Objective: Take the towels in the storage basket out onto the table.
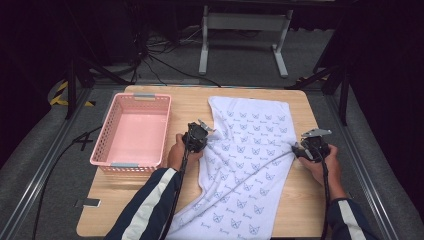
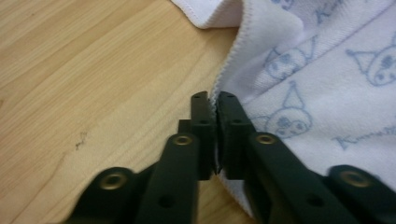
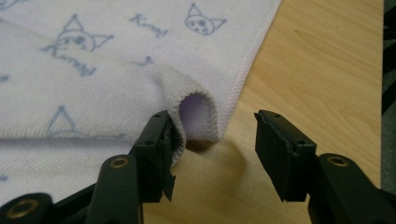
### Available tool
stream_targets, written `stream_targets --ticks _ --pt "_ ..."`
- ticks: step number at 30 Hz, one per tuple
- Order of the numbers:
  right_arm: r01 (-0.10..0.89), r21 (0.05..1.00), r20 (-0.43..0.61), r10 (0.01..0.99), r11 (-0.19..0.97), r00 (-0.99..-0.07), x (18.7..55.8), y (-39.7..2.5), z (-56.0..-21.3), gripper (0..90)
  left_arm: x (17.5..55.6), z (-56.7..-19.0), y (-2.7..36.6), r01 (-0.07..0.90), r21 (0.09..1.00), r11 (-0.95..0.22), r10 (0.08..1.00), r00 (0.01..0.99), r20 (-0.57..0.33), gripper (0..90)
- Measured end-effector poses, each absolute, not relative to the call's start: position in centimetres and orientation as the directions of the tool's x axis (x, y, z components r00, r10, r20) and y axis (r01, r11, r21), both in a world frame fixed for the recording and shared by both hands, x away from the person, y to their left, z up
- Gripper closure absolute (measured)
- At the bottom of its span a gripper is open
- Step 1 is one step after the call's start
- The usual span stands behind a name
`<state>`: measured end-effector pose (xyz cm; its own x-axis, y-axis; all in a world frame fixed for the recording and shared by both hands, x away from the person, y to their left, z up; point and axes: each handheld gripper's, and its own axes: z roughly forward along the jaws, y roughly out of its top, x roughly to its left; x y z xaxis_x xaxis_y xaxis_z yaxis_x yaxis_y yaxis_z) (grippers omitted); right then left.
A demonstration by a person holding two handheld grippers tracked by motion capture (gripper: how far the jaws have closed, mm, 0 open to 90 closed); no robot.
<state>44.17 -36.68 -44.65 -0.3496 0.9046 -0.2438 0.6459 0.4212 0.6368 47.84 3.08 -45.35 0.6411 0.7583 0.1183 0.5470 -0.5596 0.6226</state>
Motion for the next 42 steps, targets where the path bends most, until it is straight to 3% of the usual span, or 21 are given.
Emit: stream_targets --ticks 2,6,12,15,16,18,21,22,24,26,28,29,30,32,34,39,42 --pt "0.627 0.635 -0.288 0.892 0.451 -0.349 44.4 -36.2 -44.7 45.5 47.2 -44.7 3.0 0.525 0.652 -0.547 0.721 0.692 0.047 72.5" --pt "0.602 0.670 -0.236 0.893 0.435 -0.383 41.8 -35.5 -43.6 44.1 43.7 -43.5 2.8 0.443 0.668 -0.597 0.596 0.803 -0.001 59.4" --pt "0.486 0.700 -0.139 0.767 0.524 -0.626 34.2 -30.6 -43.2 42.0 38.7 -44.7 3.4 0.365 0.609 -0.704 0.473 0.881 0.019 62.0" --pt "0.453 0.647 -0.128 0.674 0.613 -0.728 30.9 -27.6 -45.0 40.5 37.5 -45.3 4.1 0.346 0.587 -0.732 0.459 0.887 0.050 66.5" --pt "0.456 0.641 -0.129 0.672 0.617 -0.729 30.5 -27.3 -45.4 43.6 37.4 -45.4 4.4 0.345 0.594 -0.727 0.462 0.885 0.052 68.8" --pt "0.456 0.643 -0.131 0.676 0.615 -0.726 30.3 -27.5 -45.4 41.4 37.7 -45.4 4.9 0.357 0.592 -0.723 0.468 0.883 0.039 71.1" --pt "0.518 0.626 -0.071 0.704 0.583 -0.706 30.9 -28.4 -45.3 40.2 38.0 -45.3 5.2 0.339 0.586 -0.736 0.462 0.884 0.069 73.8" --pt "0.575 0.603 -0.060 0.750 0.553 -0.658 31.6 -29.6 -45.0 40.4 38.6 -45.3 5.4 0.360 0.588 -0.725 0.475 0.879 0.048 75.6" --pt "0.578 0.589 -0.121 0.769 0.565 -0.628 32.0 -30.3 -44.7 40.7 39.0 -45.3 5.5 0.381 0.583 -0.718 0.482 0.876 0.020 77.0" --pt "0.600 0.590 -0.109 0.789 0.541 -0.604 32.9 -31.5 -44.7 40.8 39.9 -45.3 5.3 0.367 0.581 -0.726 0.500 0.862 0.081 77.3" --pt "0.612 0.591 -0.101 0.800 0.526 -0.591 33.5 -32.0 -44.7 41.1 40.3 -45.3 5.3 0.377 0.578 -0.724 0.510 0.856 0.081 78.7" --pt "0.606 0.585 -0.183 0.816 0.539 -0.549 34.6 -32.7 -44.5 50.0 41.4 -45.3 5.2 0.385 0.586 -0.713 0.534 0.840 0.099 78.7" --pt "0.593 0.577 -0.260 0.814 0.562 -0.519 35.2 -33.0 -44.5 50.8 41.7 -45.3 5.1 0.394 0.587 -0.708 0.542 0.835 0.094 78.7" --pt "0.583 0.582 -0.285 0.814 0.567 -0.507 35.7 -33.3 -44.6 51.1 42.2 -45.3 5.1 0.410 0.589 -0.696 0.554 0.828 0.079 78.6" --pt "0.625 0.610 -0.192 0.856 0.487 -0.480 37.2 -34.5 -44.6 48.9 42.8 -45.3 4.9 0.414 0.586 -0.696 0.560 0.824 0.084 77.4" --pt "0.633 0.600 -0.196 0.858 0.488 -0.475 37.8 -35.2 -44.5 47.7 42.4 -45.3 4.8 0.399 0.579 -0.711 0.551 0.827 0.107 82.8" --pt "0.633 0.590 -0.186 0.847 0.501 -0.497 36.7 -35.6 -44.4 47.8 41.5 -45.3 5.4 0.425 0.593 -0.684 0.580 0.810 0.088 80.1"
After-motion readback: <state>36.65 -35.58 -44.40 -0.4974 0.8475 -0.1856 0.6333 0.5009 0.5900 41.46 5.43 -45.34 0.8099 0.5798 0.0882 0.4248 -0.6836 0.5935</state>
